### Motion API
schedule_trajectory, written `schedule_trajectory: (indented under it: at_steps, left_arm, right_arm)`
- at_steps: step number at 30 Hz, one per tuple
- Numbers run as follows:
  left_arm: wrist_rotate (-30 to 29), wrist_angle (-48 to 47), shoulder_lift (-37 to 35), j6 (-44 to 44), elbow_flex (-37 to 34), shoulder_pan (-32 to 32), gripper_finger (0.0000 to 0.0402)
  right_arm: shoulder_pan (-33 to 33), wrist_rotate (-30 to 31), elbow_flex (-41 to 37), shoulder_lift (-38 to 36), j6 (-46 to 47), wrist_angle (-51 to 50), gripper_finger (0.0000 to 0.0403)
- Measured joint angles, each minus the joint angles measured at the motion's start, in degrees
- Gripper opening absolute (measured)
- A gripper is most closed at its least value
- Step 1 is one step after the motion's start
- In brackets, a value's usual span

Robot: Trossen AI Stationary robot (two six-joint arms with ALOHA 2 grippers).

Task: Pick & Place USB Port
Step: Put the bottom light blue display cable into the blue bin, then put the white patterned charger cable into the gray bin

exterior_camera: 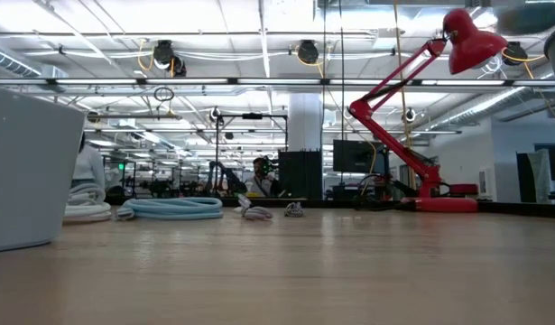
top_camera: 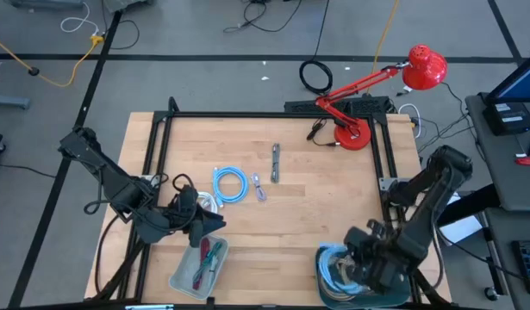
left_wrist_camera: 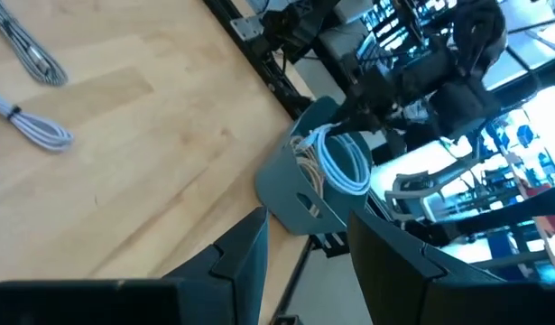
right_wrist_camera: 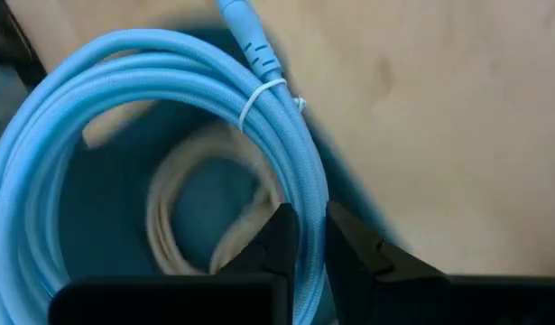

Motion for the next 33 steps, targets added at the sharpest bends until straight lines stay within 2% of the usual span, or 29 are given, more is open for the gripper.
schedule_trajectory:
  at_steps: [6, 9, 12, 15, 24, 33]
  left_arm:
    - [1.8, 0.0, 0.0, -1.0, 0.0, 0.0, 0.0154]
    - [2.0, 0.0, 0.0, -0.9, 0.0, 0.5, 0.0154]
    - [3.0, -0.1, 0.0, -0.8, 0.0, 1.5, 0.0154]
    - [4.9, -0.2, 0.0, -0.8, 0.0, 2.7, 0.0154]
    - [6.9, -0.3, 0.0, 0.8, 0.0, 5.0, 0.0154]
    - [6.9, -0.4, 0.0, 2.0, 0.0, 5.2, 0.0154]
  right_arm:
    - [4.9, -2.2, 0.0, 5.3, 5.9, 0.1, 0.0026]
    - [5.2, -2.2, -0.5, 7.3, 6.8, 0.4, 0.0026]
    - [4.4, -2.4, -1.0, 7.7, 5.4, 5.1, 0.0031]
    - [4.2, -3.2, -1.4, 7.7, 3.9, 9.0, 0.0053]
    - [4.1, -3.4, -1.4, 5.8, 4.8, 9.4, 0.0126]
    - [2.9, -2.0, -1.4, 3.2, 5.1, 6.6, 0.0164]
